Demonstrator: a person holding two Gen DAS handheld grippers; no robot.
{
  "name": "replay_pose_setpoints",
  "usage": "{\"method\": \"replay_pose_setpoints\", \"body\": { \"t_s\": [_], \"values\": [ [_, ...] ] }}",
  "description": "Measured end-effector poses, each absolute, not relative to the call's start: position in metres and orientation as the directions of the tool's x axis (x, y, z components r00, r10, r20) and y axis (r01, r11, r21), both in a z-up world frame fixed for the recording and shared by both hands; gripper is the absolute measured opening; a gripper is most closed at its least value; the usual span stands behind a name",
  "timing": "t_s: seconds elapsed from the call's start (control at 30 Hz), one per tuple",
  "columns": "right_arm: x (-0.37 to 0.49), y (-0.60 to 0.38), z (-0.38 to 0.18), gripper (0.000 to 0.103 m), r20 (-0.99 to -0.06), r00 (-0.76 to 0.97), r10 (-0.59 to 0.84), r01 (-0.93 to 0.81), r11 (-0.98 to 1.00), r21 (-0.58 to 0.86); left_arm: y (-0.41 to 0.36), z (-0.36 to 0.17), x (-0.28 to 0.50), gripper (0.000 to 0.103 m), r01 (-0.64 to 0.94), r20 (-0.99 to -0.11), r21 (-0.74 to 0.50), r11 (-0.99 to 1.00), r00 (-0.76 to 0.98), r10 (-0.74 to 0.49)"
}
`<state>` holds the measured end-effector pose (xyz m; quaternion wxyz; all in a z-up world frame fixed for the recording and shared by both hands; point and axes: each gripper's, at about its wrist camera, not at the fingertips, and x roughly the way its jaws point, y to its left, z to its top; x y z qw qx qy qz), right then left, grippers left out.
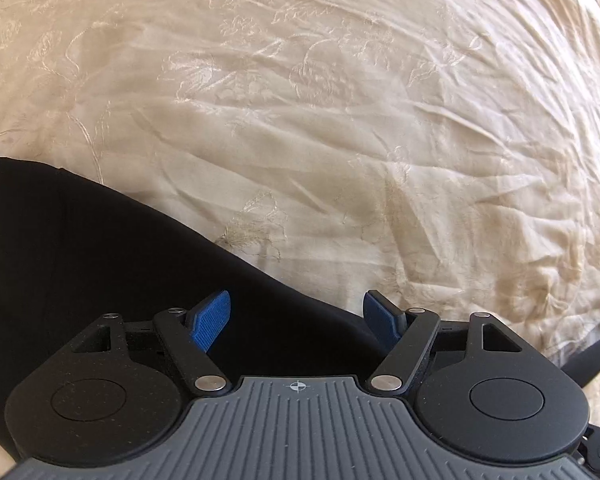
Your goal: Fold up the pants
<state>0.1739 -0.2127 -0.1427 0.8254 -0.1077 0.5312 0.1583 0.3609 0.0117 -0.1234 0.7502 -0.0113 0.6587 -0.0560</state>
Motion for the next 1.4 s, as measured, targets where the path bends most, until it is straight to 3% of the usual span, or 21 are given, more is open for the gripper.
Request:
{"method": "replay_pose_setpoints", "body": {
  "t_s": [0.1,0.17,0.2,0.3,0.53,0.83,1.03,1.17,1.2,1.23,1.27,1.3,1.4],
  "values": [
    [0.169,-0.209,-0.144,0.005,-0.908,0.395,0.139,-0.338,0.941,-0.003,0.005,-0.147,0.357,0.071,0.075,-0.998,-0.042,0.996,0.045,-0.046],
    [0.168,-0.208,-0.147,0.006,-0.906,0.403,0.132,-0.323,0.946,-0.006,0.008,-0.159,0.355,0.047,0.060,-0.997,-0.069,0.996,0.026,-0.071],
    [0.170,-0.207,-0.149,0.007,-0.906,0.404,0.130,-0.314,0.949,-0.004,0.010,-0.162,0.352,0.030,0.052,-0.994,-0.104,0.993,0.024,-0.105],
    [0.170,-0.213,-0.150,0.010,-0.901,0.412,0.136,-0.249,0.968,0.033,0.012,-0.160,0.341,0.020,0.061,-0.988,-0.131,0.989,0.068,-0.135],
    [0.167,-0.254,-0.129,0.030,-0.851,0.519,0.086,0.141,0.973,0.185,0.007,-0.158,0.308,0.019,0.135,-0.982,-0.100,0.986,0.145,-0.119],
    [0.207,-0.325,-0.139,0.035,-0.849,0.442,-0.290,0.598,0.801,0.038,0.005,-0.156,0.306,0.019,0.142,-0.978,-0.131,0.981,0.141,-0.151],
    [0.230,-0.355,-0.164,0.035,-0.880,0.300,-0.369,0.680,0.729,-0.073,0.011,-0.156,0.306,0.019,0.134,-0.977,-0.139,0.981,0.142,-0.158],
    [0.222,-0.365,-0.168,0.035,-0.898,0.277,-0.341,0.714,0.699,-0.045,0.011,-0.153,0.303,0.019,0.146,-0.974,-0.132,0.980,0.163,-0.156],
    [0.219,-0.367,-0.169,0.034,-0.908,0.283,-0.308,0.711,0.703,-0.017,0.011,-0.153,0.302,0.017,0.151,-0.973,-0.132,0.980,0.168,-0.157],
    [0.217,-0.368,-0.170,0.027,-0.916,0.302,-0.265,0.701,0.712,0.025,0.011,-0.151,0.301,0.016,0.154,-0.971,-0.133,0.979,0.177,-0.160],
    [0.214,-0.370,-0.169,0.008,-0.916,0.332,-0.227,0.694,0.716,0.074,0.011,-0.148,0.299,0.016,0.156,-0.969,-0.134,0.979,0.186,-0.162],
    [0.210,-0.370,-0.167,0.004,-0.914,0.346,-0.212,0.694,0.713,0.097,0.012,-0.144,0.297,0.015,0.154,-0.966,-0.135,0.979,0.200,-0.165],
    [0.191,-0.372,-0.147,0.004,-0.893,0.403,-0.202,0.704,0.692,0.161,0.016,-0.125,0.288,0.011,0.159,-0.953,-0.140,0.977,0.245,-0.176]
  ]
}}
